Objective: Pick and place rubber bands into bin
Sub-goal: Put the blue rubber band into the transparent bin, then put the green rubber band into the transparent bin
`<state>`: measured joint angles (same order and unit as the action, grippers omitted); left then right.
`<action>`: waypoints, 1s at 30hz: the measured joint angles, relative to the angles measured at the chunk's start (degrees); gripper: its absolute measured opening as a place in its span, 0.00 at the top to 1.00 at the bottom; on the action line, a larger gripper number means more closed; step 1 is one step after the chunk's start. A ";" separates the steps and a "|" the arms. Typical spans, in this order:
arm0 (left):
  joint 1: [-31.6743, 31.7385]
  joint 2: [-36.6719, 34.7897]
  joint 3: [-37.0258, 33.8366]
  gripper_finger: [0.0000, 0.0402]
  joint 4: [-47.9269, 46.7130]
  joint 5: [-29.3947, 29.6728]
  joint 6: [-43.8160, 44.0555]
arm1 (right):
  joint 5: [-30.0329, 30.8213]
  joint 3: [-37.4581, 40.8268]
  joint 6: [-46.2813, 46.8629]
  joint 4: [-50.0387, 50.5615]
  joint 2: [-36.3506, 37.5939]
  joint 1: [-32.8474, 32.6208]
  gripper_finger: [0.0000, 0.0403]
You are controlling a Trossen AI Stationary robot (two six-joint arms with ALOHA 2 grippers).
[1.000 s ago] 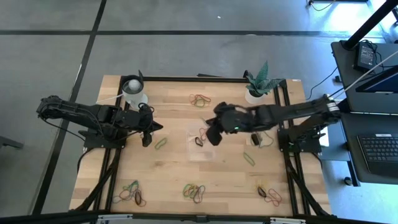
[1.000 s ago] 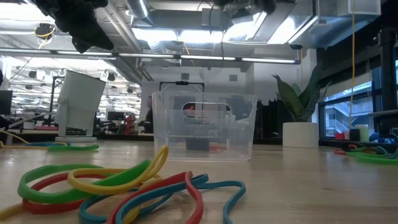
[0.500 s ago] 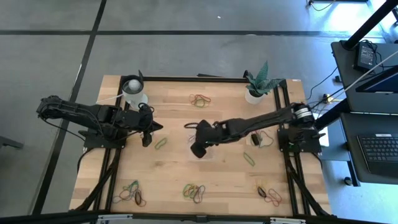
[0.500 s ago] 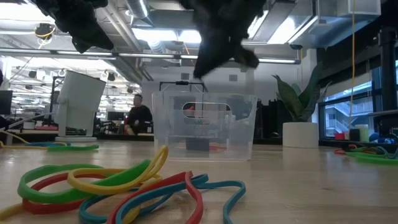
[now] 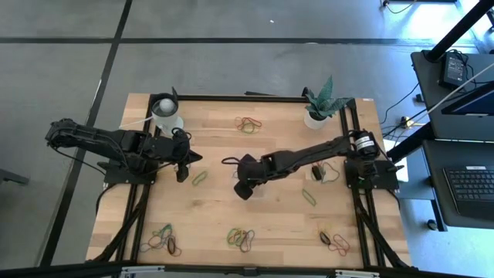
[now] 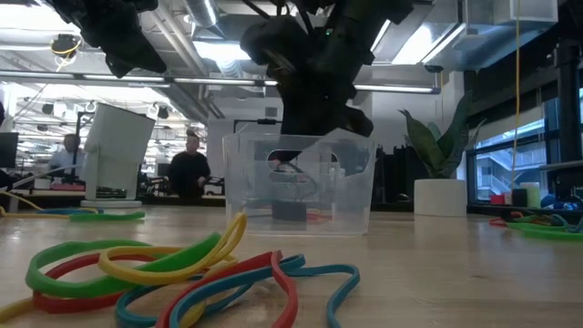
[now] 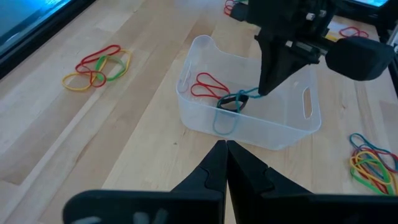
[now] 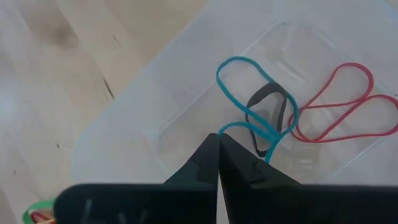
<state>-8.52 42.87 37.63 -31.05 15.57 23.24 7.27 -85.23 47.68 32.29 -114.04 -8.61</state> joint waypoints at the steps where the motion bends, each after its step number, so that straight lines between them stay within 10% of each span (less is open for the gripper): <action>1: 0.00 0.00 0.00 0.99 -0.02 0.00 0.00 | 0.00 0.00 0.00 0.06 0.01 0.10 0.94; 14: -0.01 0.00 0.00 0.99 0.00 0.00 -13.16 | -3.06 0.00 -0.02 1.15 3.96 0.88 0.73; 30: -3.36 0.46 0.04 0.99 0.43 -3.32 -18.34 | 12.61 15.25 2.77 7.39 28.86 -10.47 0.99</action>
<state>-11.88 43.33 37.67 -30.62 12.25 4.91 19.88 -69.98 50.45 39.68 -85.18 -19.08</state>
